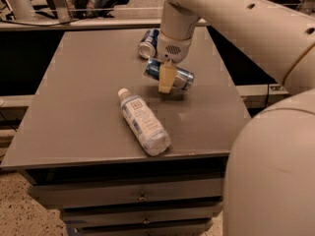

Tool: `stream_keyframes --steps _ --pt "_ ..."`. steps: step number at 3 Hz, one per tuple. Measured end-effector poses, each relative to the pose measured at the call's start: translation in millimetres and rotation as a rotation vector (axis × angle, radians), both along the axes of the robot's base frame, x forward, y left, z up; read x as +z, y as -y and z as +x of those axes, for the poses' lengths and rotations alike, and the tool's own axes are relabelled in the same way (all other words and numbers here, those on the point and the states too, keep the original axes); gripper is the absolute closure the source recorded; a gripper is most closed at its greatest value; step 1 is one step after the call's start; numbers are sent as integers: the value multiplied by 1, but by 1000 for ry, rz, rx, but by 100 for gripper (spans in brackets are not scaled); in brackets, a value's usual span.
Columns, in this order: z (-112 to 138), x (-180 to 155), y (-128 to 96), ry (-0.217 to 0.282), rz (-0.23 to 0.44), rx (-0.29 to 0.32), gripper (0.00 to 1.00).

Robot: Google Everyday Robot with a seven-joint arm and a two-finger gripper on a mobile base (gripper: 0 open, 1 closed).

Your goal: Knock redbull can over

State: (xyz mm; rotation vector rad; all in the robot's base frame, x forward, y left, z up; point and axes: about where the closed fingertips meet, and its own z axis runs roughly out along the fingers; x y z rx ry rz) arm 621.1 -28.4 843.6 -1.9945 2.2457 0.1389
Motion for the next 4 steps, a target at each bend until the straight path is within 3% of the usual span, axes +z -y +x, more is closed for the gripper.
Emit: stream_keyframes --steps 2,3,4 --pt "2 13 19 55 -29 -48 13" --pt "4 15 20 67 -28 -55 0" --pt "4 14 17 75 -21 -57 0"
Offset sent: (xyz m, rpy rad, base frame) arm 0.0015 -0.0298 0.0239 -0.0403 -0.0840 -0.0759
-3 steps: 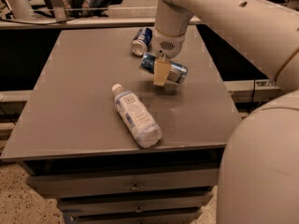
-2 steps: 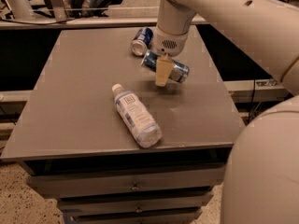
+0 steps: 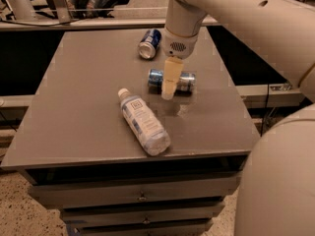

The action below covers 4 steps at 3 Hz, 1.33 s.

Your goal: Knock redbull can over

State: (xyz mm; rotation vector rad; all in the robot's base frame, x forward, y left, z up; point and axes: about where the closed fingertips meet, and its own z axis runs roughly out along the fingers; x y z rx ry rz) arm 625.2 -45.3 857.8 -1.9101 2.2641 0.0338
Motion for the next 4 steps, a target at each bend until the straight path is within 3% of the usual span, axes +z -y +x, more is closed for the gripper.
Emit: stream_keyframes --steps 2,3,4 --pt "15 15 -20 138 109 -40 0" --pt "14 17 11 151 84 -72 0" --pt "12 26 77 166 24 -126 0"
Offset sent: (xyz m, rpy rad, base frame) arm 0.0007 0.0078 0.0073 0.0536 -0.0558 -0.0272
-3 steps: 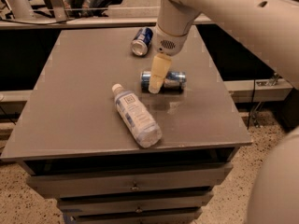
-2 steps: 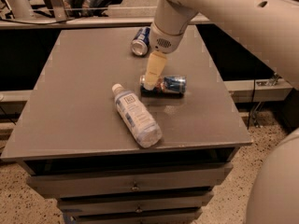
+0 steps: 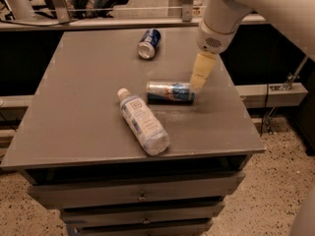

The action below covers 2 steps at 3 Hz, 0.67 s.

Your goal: Knock redbull can over

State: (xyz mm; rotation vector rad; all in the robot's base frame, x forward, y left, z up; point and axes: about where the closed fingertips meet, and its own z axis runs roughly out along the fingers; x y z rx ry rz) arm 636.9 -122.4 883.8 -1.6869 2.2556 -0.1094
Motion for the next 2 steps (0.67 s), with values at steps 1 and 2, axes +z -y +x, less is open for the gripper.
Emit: stream_keyframes --steps 1,2 --pt "-2 12 62 4 -34 -48 0" --pt "-1 23 115 26 20 -92 0"
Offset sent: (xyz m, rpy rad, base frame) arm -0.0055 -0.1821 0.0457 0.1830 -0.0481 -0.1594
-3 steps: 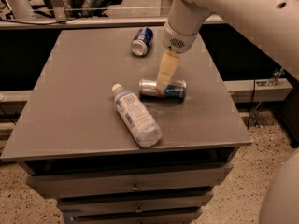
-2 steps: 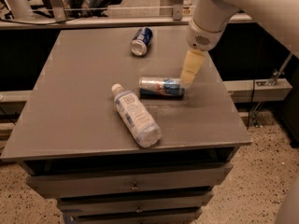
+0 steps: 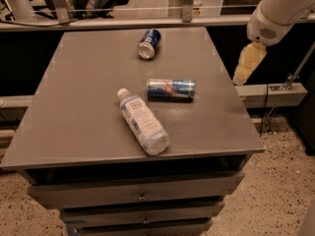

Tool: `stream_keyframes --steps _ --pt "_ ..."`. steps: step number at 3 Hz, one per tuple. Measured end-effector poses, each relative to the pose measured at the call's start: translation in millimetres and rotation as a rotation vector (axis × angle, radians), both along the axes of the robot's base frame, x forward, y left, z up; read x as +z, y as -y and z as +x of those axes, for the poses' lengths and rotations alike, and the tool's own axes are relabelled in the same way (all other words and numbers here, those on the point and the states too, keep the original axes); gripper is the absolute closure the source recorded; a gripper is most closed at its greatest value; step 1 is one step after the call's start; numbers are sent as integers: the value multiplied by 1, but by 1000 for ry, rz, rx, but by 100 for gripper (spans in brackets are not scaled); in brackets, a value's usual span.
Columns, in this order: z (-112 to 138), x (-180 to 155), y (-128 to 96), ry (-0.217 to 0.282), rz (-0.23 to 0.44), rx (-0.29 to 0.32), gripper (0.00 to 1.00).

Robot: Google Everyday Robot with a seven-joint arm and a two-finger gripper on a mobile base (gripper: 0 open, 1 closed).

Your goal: Knock redbull can over

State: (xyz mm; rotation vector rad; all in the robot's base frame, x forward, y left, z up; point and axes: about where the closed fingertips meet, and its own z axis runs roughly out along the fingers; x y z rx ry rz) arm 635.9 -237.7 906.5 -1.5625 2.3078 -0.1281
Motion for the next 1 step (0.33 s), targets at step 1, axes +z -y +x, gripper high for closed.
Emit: stream_keyframes --steps 1 --pt "1 7 0 14 39 -2 0"
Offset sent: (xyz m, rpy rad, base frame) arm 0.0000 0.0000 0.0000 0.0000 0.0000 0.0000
